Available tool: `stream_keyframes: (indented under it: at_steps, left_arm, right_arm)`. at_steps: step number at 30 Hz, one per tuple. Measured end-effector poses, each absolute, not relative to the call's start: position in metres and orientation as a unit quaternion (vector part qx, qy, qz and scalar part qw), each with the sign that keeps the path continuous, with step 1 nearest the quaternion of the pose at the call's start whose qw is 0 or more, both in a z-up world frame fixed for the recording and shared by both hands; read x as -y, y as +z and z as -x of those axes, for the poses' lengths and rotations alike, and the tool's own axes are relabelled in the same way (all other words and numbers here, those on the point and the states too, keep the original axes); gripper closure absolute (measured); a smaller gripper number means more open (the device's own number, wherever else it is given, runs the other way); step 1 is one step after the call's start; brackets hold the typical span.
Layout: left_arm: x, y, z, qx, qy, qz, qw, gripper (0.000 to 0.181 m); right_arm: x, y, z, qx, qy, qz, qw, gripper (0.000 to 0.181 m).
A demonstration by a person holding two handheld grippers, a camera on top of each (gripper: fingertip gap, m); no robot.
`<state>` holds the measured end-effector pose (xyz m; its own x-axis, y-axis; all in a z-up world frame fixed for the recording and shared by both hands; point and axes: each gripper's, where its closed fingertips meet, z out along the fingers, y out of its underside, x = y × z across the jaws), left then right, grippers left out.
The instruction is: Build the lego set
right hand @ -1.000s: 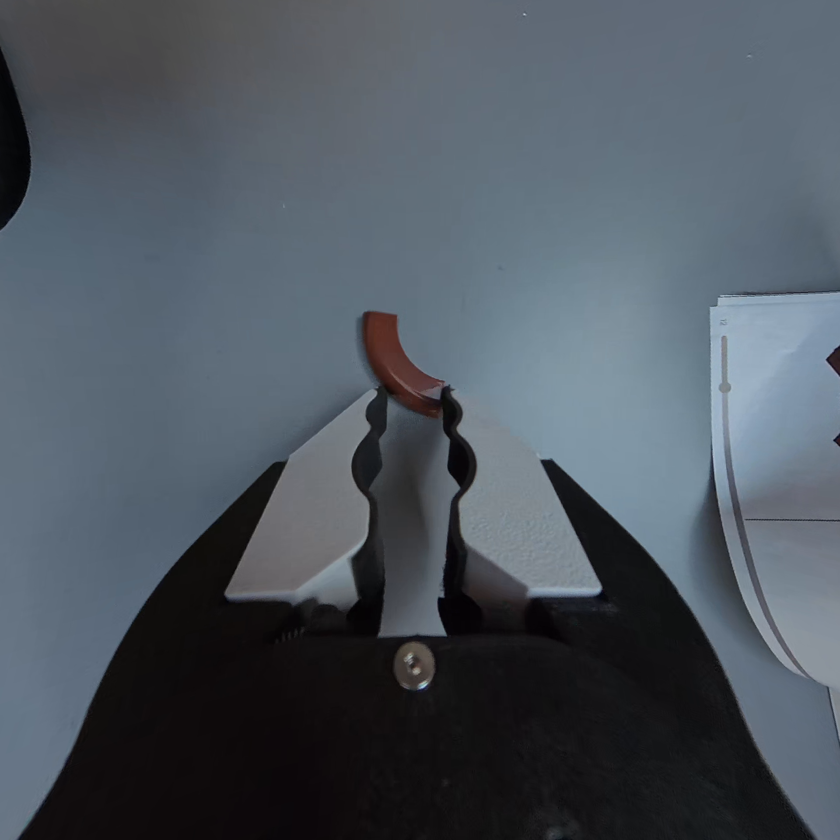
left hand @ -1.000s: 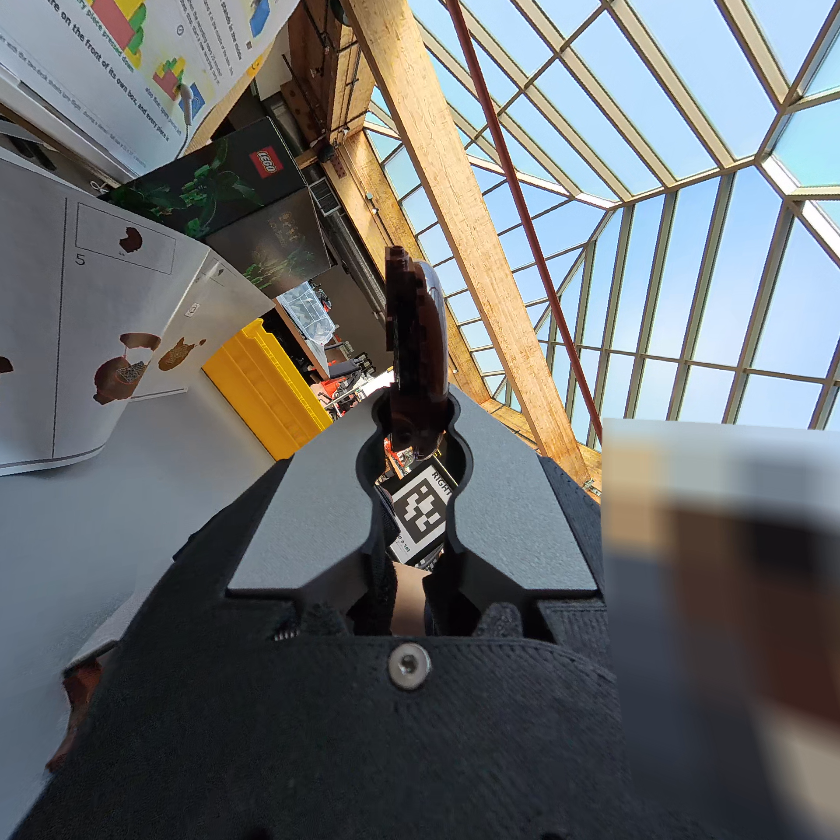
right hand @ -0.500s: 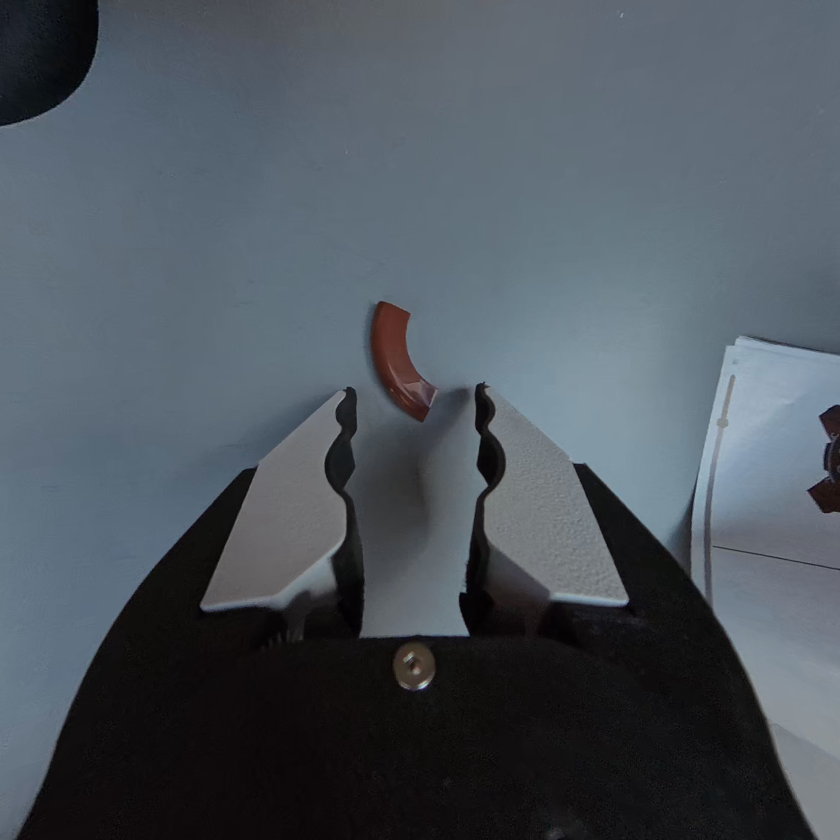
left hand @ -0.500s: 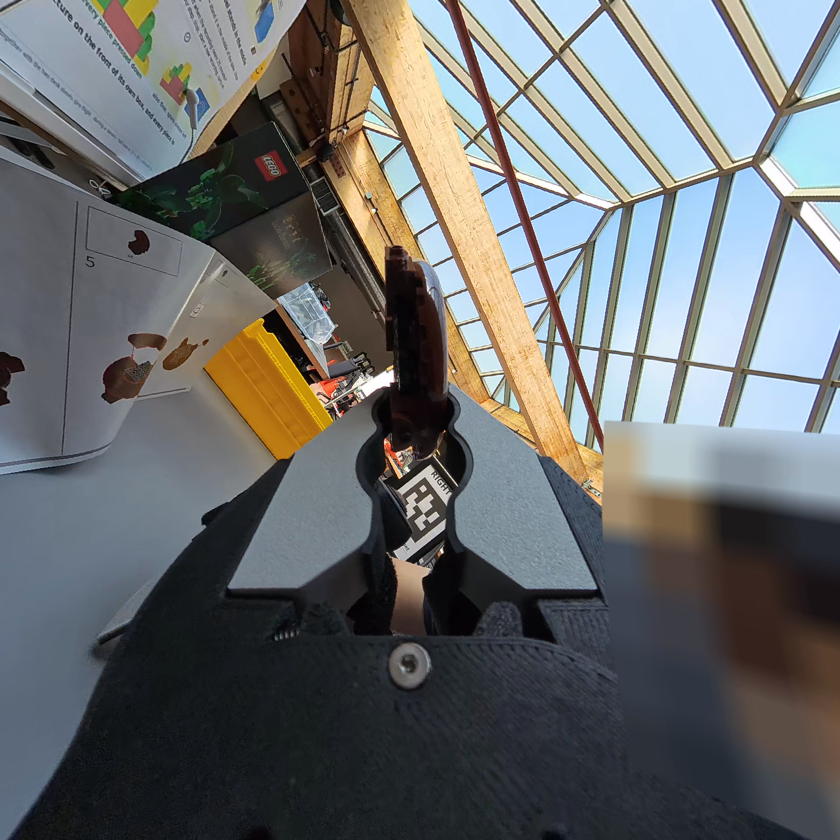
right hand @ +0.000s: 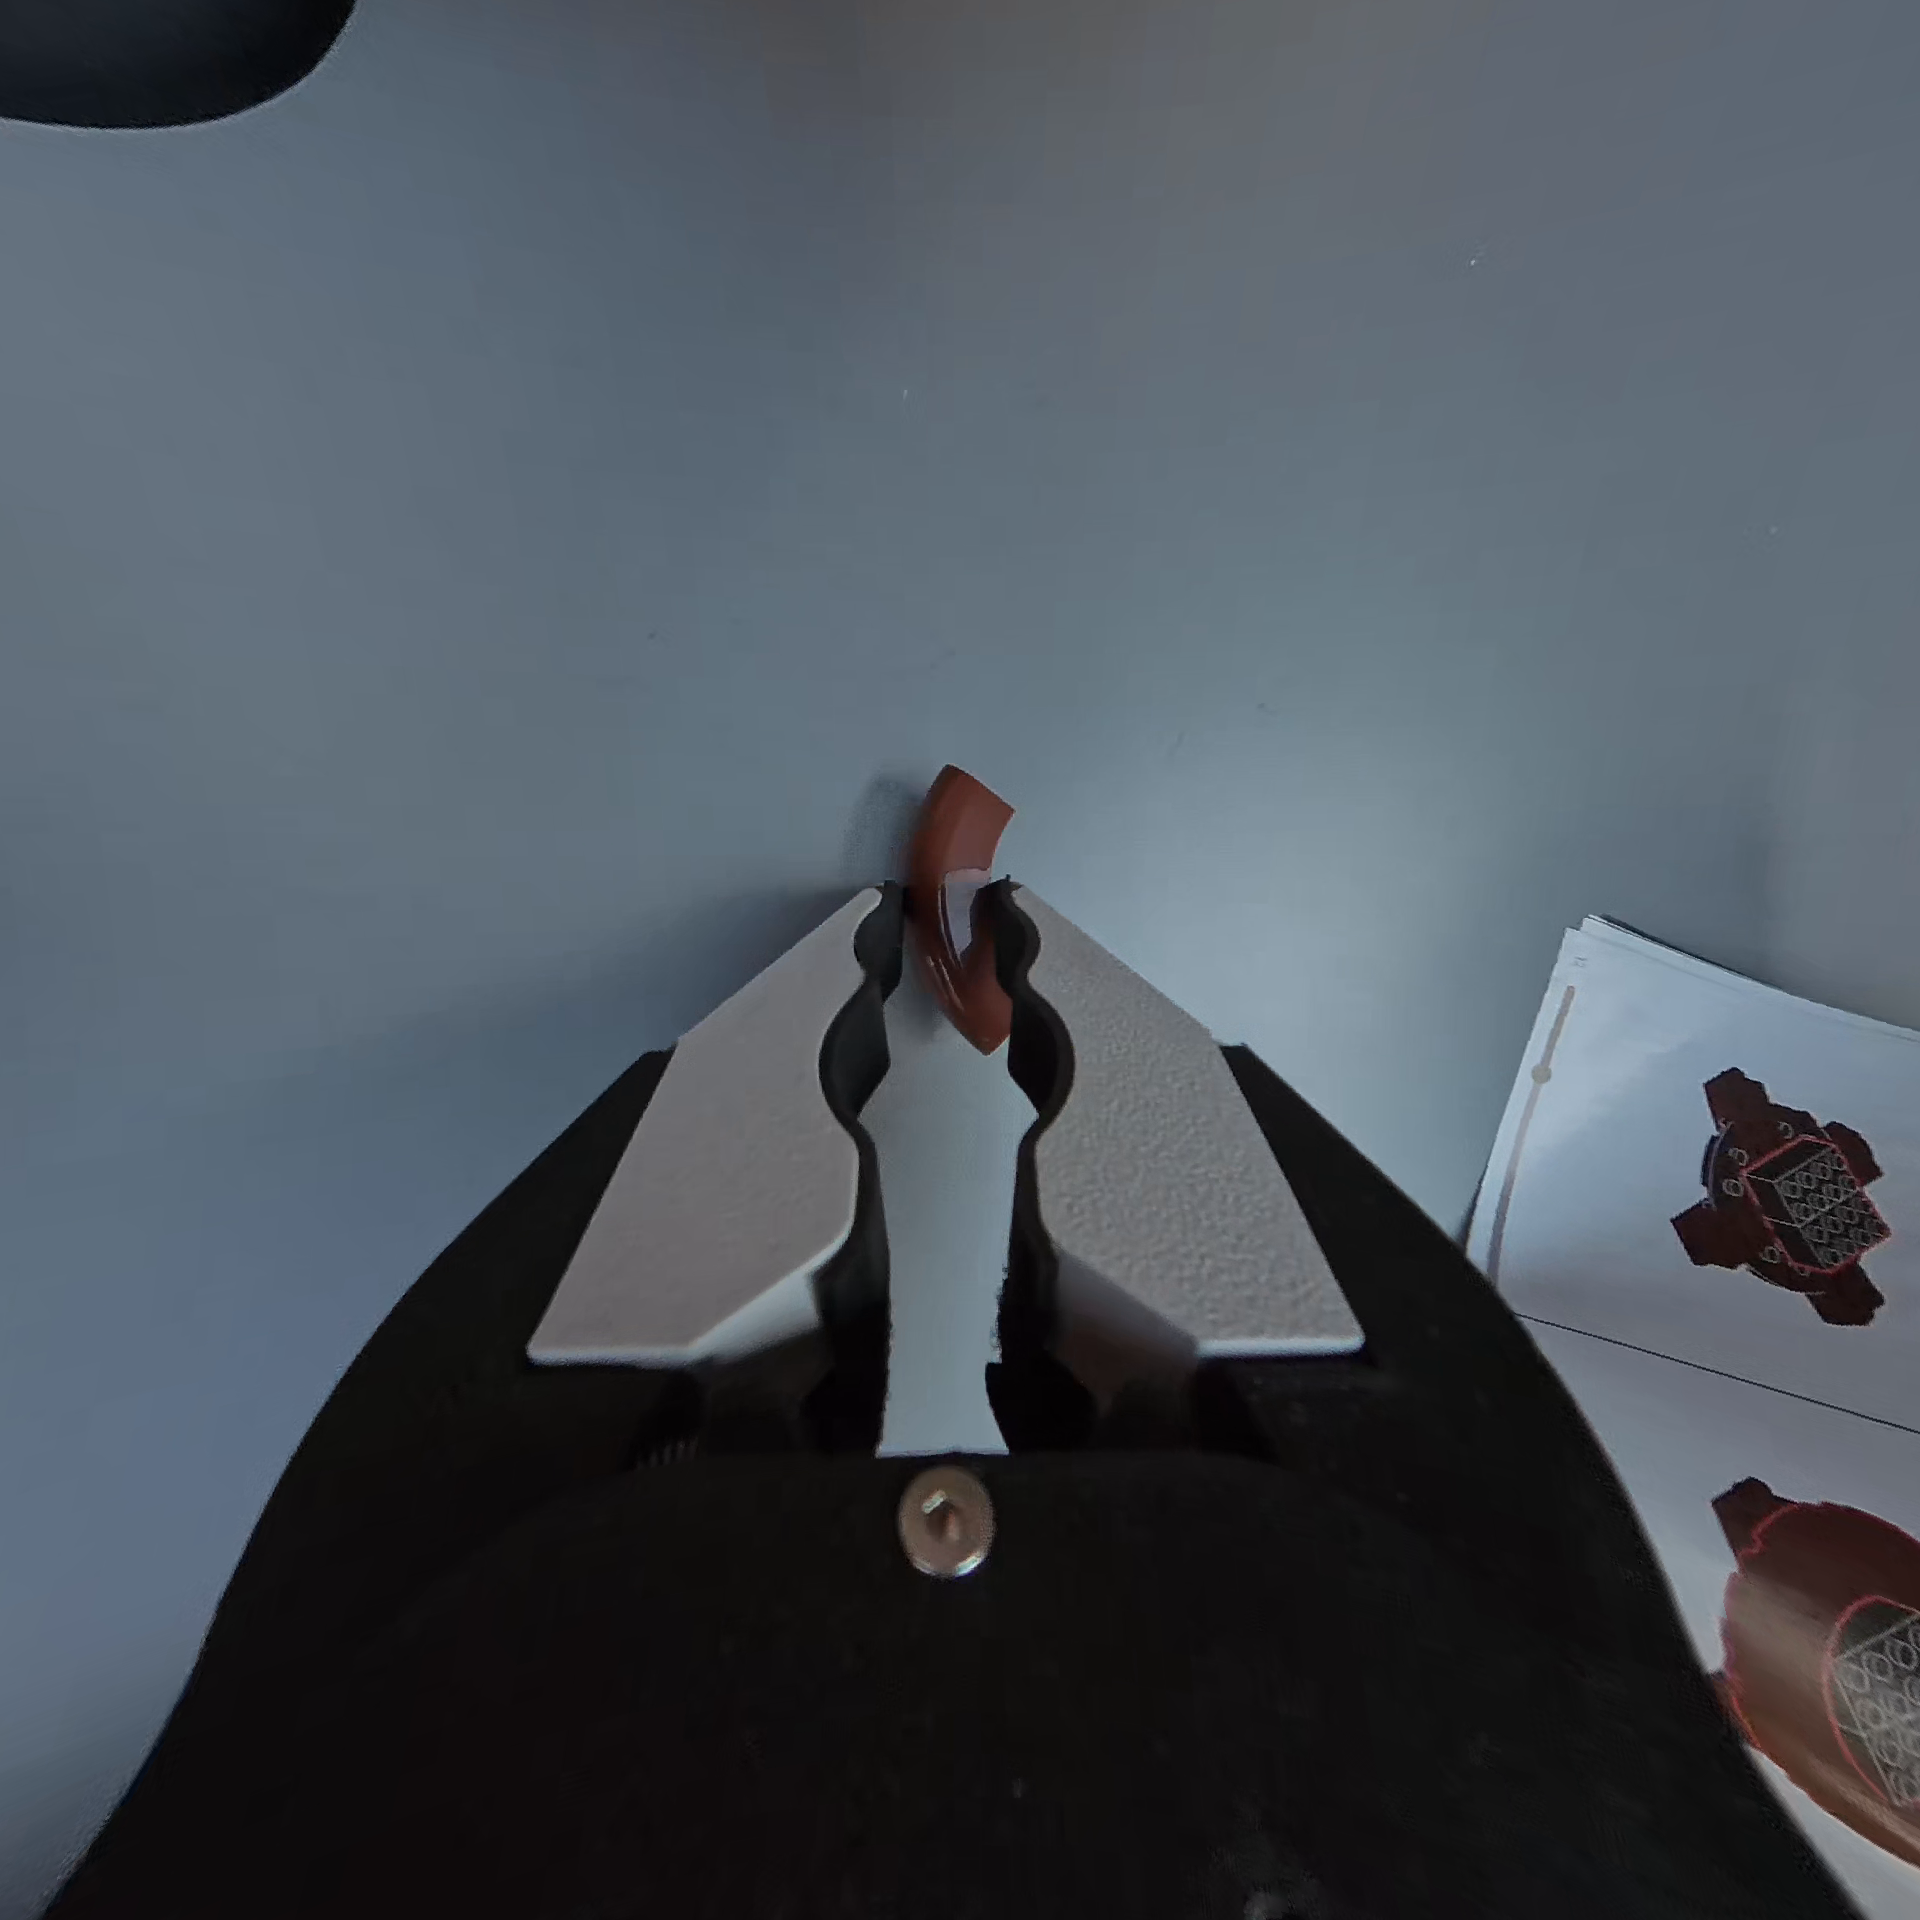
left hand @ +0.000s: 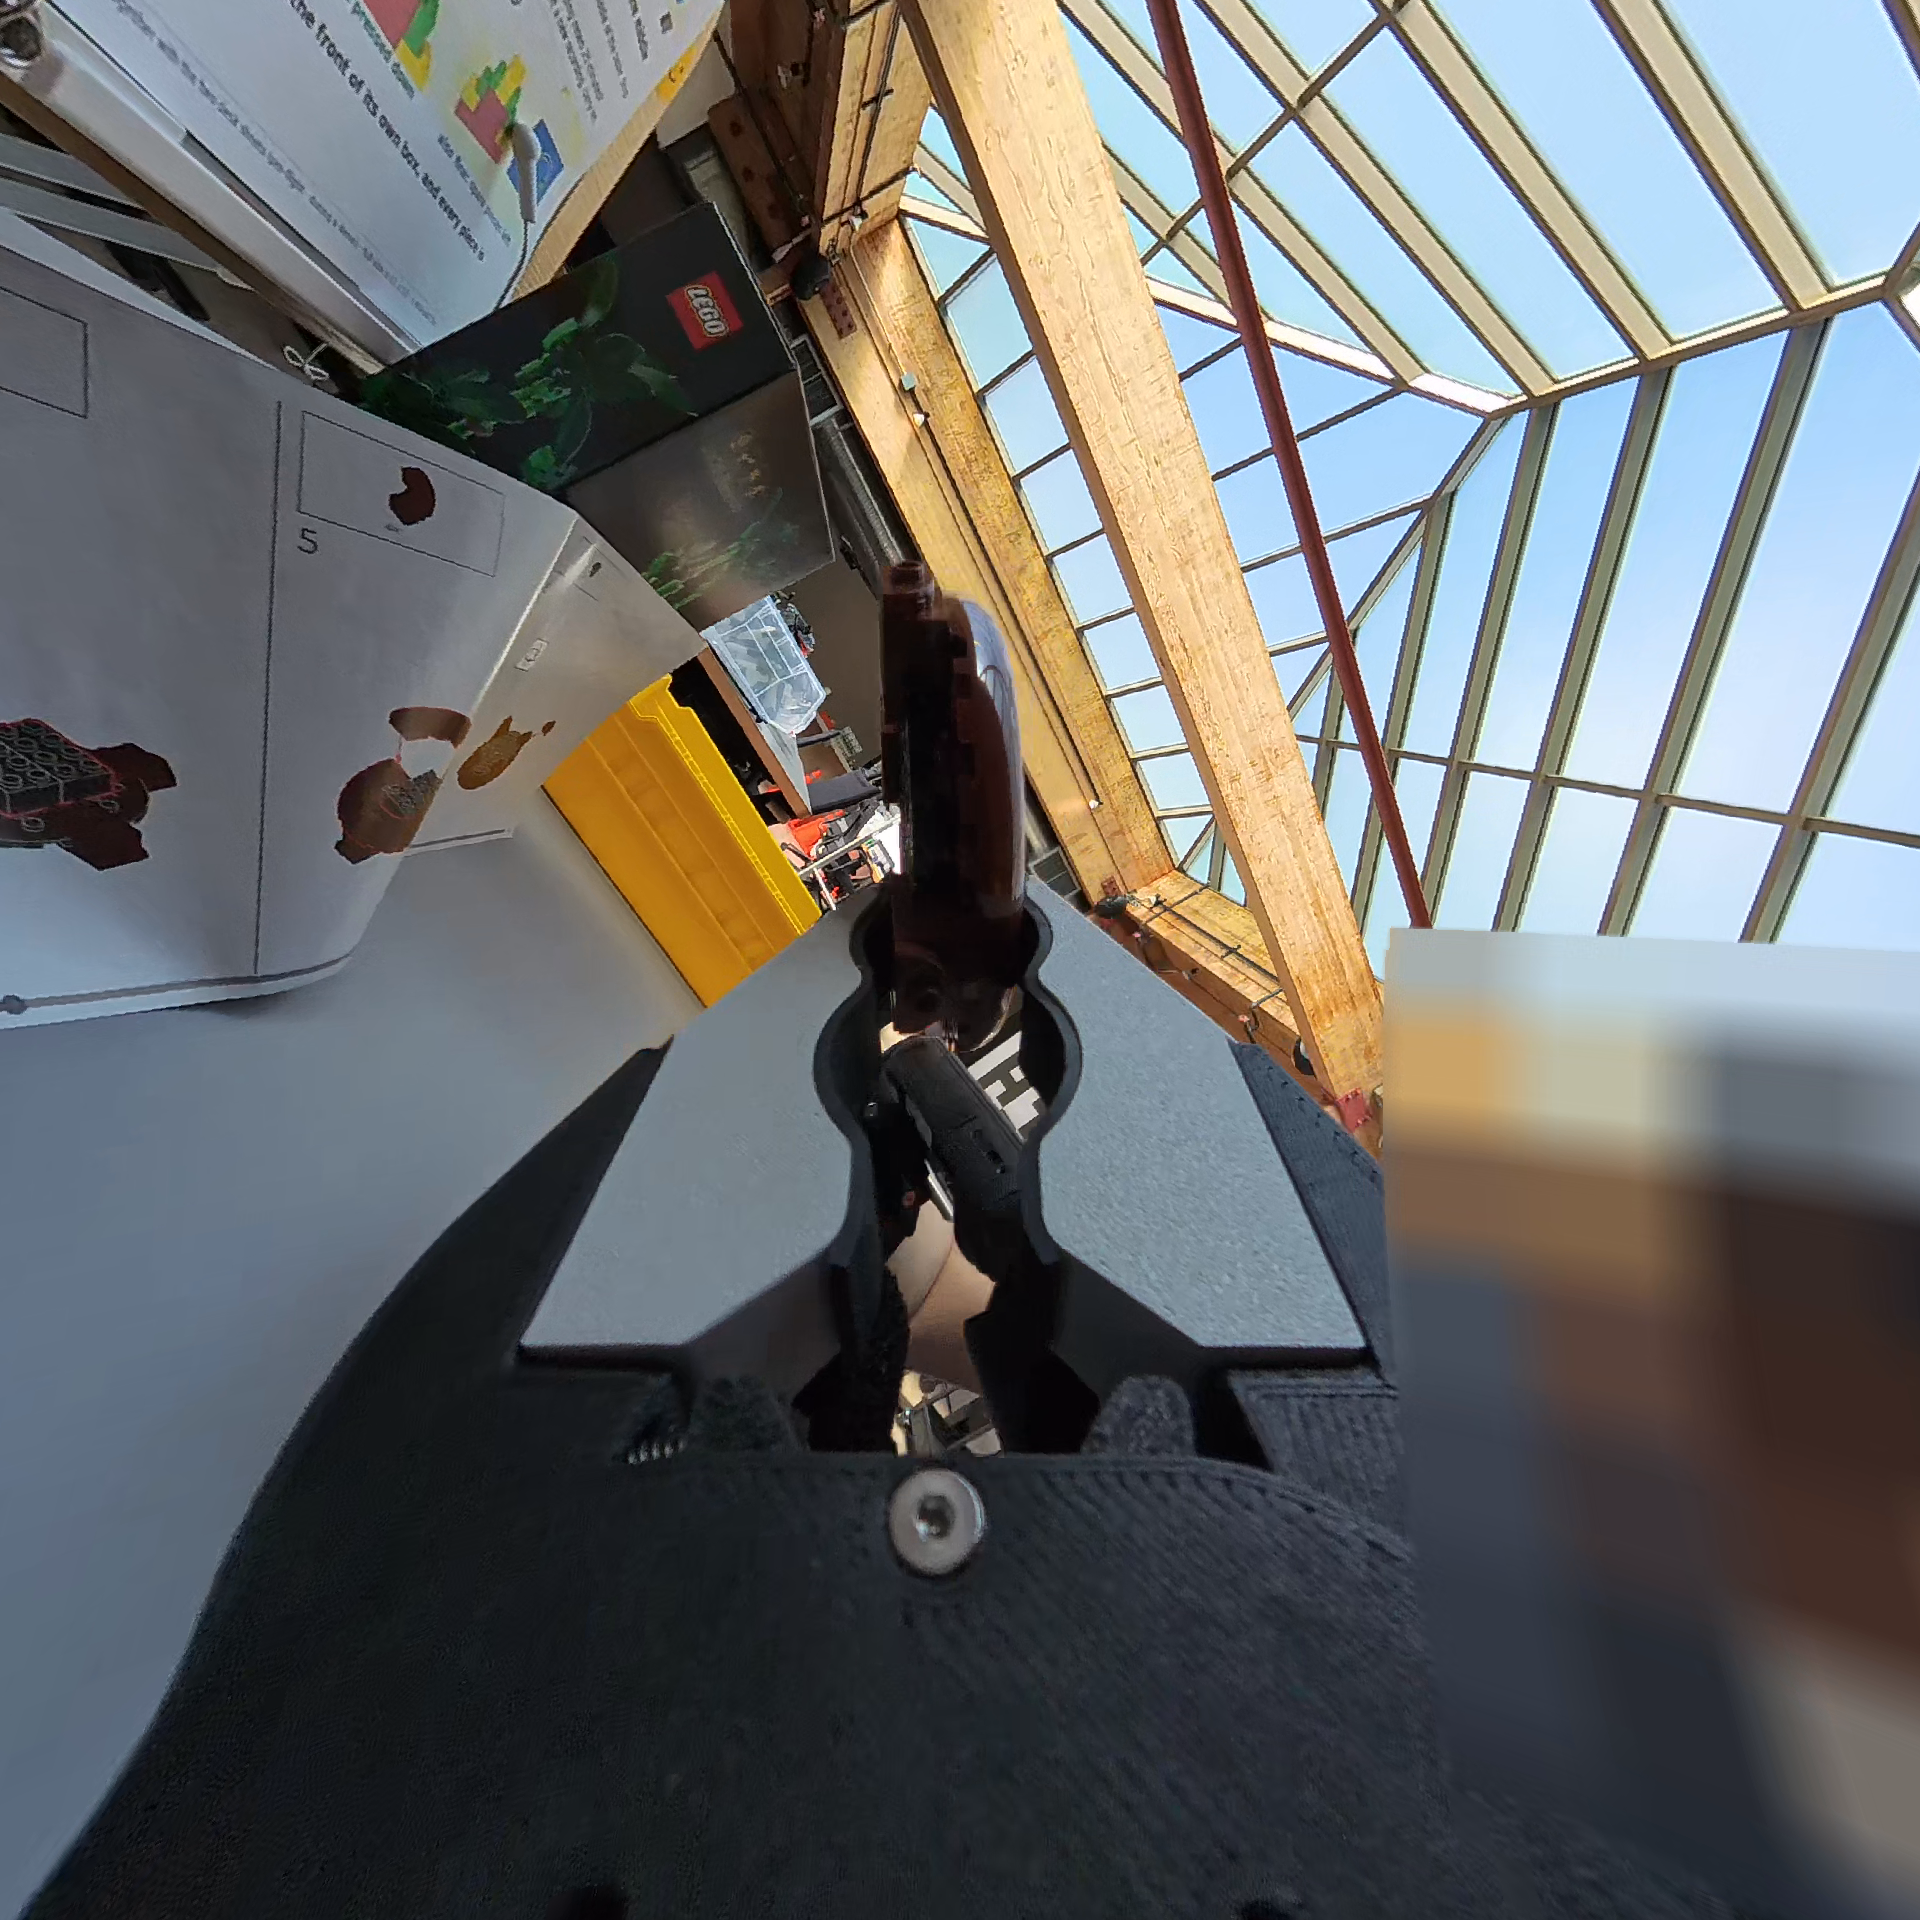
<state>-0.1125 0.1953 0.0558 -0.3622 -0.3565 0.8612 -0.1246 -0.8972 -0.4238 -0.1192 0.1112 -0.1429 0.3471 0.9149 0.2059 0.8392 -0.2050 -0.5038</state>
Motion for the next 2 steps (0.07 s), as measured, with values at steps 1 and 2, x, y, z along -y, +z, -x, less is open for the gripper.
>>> stream_keyframes:
  at_steps: [1, 2]
  left_arm:
    - [-0.1943, 0.0483, 0.1093, -0.222, -0.788, 0.571, 0.067, 0.162]
    - [-0.1927, 0.0401, 0.1058, -0.228, -0.779, 0.582, 0.059, 0.162]
  right_arm:
    - [-0.1077, -0.1363, 0.1169, 0.580, 0.066, 0.763, 0.275, 0.165]
    - [-0.1005, -0.1282, 0.1143, 0.601, 0.070, 0.748, 0.274, 0.165]
